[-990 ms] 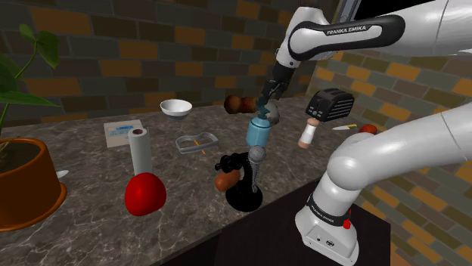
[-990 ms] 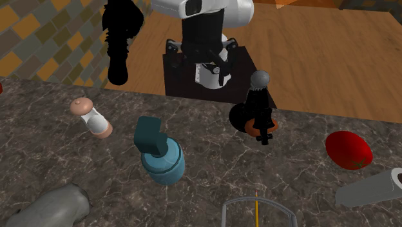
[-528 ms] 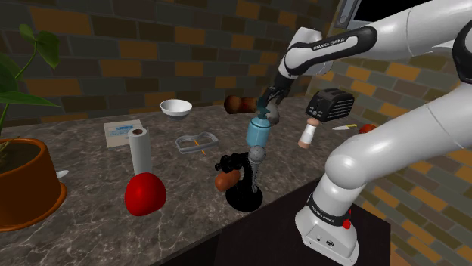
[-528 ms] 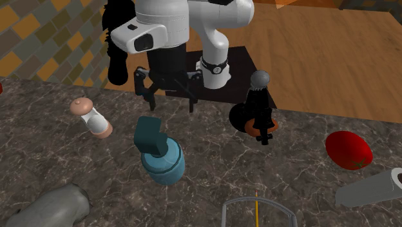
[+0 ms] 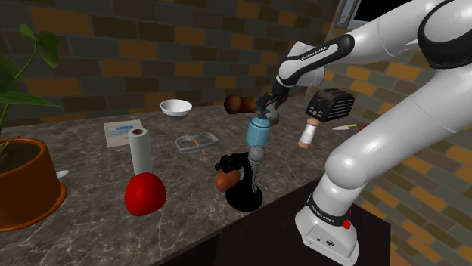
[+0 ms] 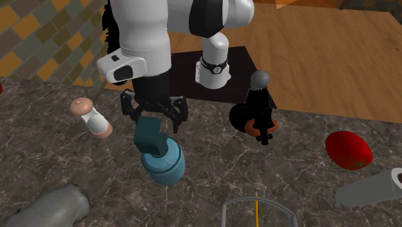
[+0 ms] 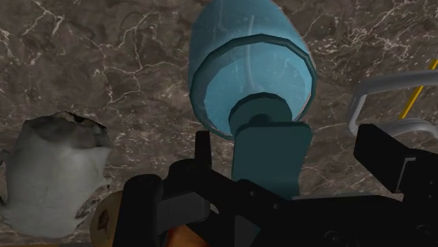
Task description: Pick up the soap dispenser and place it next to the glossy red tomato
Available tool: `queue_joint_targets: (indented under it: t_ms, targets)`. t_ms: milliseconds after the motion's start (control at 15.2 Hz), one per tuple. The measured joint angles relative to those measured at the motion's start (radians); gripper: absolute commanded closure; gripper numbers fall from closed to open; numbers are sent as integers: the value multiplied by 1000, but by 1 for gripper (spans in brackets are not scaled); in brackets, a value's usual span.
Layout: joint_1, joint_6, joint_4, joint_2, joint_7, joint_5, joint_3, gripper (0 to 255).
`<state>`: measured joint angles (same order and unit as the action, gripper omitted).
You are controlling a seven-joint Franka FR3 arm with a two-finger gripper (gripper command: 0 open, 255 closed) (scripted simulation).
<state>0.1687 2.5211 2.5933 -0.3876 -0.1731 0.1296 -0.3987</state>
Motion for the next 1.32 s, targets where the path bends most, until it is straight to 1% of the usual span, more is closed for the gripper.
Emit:
queue_joint_targets:
  t_ms: [264, 594, 660, 1320]
  targets:
    - [-10, 51, 9, 41, -12, -13, -13, 0]
    - [-12, 57, 11, 46, -13, -15, -15, 0]
    - [-12, 57, 11, 46, -13, -15, -15, 255]
    - [-12, 57, 10, 46, -13, -15, -15, 255]
